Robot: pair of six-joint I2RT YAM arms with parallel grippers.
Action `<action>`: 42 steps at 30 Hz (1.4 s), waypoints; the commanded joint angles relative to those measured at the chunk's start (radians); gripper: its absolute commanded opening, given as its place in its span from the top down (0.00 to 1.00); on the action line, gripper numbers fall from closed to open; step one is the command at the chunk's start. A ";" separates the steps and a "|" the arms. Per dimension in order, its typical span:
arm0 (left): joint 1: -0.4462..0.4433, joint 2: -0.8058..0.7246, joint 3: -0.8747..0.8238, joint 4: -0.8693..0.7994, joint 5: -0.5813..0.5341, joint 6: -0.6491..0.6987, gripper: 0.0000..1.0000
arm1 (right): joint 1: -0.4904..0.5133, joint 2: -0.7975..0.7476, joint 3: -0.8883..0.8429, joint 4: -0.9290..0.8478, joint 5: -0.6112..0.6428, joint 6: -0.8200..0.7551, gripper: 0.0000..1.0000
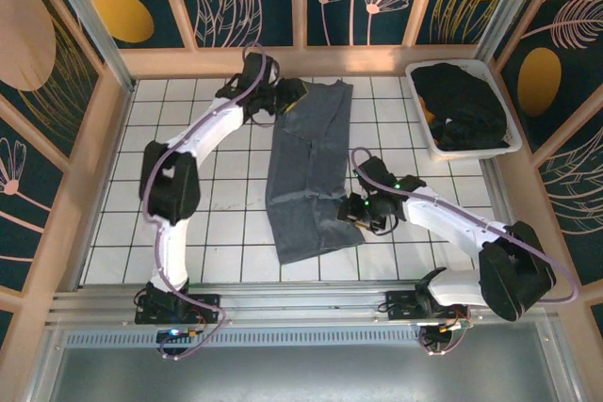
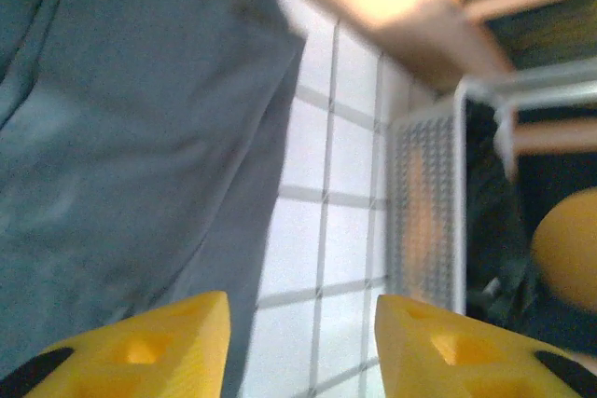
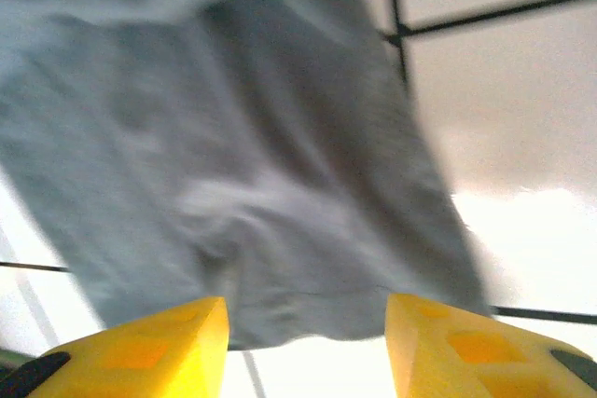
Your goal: Fold and stack the t-shirts
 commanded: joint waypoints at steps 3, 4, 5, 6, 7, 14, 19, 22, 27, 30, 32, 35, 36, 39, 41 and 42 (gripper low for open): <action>-0.039 -0.163 -0.421 -0.266 0.031 0.224 0.59 | -0.001 0.055 -0.050 -0.024 0.037 -0.106 0.51; -0.046 -0.196 -0.485 -0.288 0.032 0.253 0.60 | -0.001 0.066 -0.054 -0.019 0.040 -0.116 0.51; -0.052 -0.223 -0.534 -0.307 0.034 0.271 0.60 | -0.001 0.077 -0.056 -0.017 0.044 -0.123 0.52; -0.060 -0.253 -0.584 -0.327 0.036 0.288 0.60 | -0.001 0.087 -0.058 -0.013 0.043 -0.130 0.52; -0.067 -0.276 -0.619 -0.343 0.037 0.298 0.60 | 0.000 0.093 -0.060 -0.002 0.041 -0.138 0.52; -0.165 -0.393 -0.796 -0.423 0.073 0.283 0.57 | 0.015 0.146 -0.078 0.025 -0.012 -0.135 0.65; -0.255 -0.434 -0.864 -0.407 0.134 0.228 0.53 | 0.076 0.126 -0.102 -0.013 -0.019 -0.090 0.60; -0.300 -0.432 -0.900 -0.386 0.144 0.206 0.53 | 0.107 0.117 -0.104 -0.001 -0.046 -0.057 0.79; -0.316 -0.433 -0.947 -0.377 0.108 0.191 0.53 | 0.172 0.113 -0.075 0.000 -0.071 0.019 0.97; -0.318 -0.429 -0.969 -0.341 0.113 0.176 0.54 | 0.196 0.100 -0.070 -0.009 -0.089 0.059 1.00; -0.319 -0.416 -0.969 -0.322 0.117 0.172 0.56 | 0.214 0.085 -0.068 -0.023 -0.092 0.079 1.00; -0.319 -0.394 -0.961 -0.312 0.099 0.182 0.62 | 0.222 0.049 -0.067 -0.036 -0.107 0.101 0.95; -0.319 -0.388 -0.960 -0.314 0.091 0.186 0.66 | 0.221 0.034 -0.064 -0.047 -0.101 0.109 0.87; -0.319 -0.384 -0.967 -0.307 0.086 0.191 0.80 | 0.218 -0.004 -0.067 -0.090 -0.057 0.124 0.67; -0.319 -0.386 -0.971 -0.311 0.082 0.200 0.87 | 0.213 -0.031 -0.092 -0.092 -0.040 0.139 0.61; -0.319 -0.387 -0.971 -0.316 0.081 0.203 0.90 | 0.212 -0.041 -0.114 -0.075 -0.046 0.149 0.58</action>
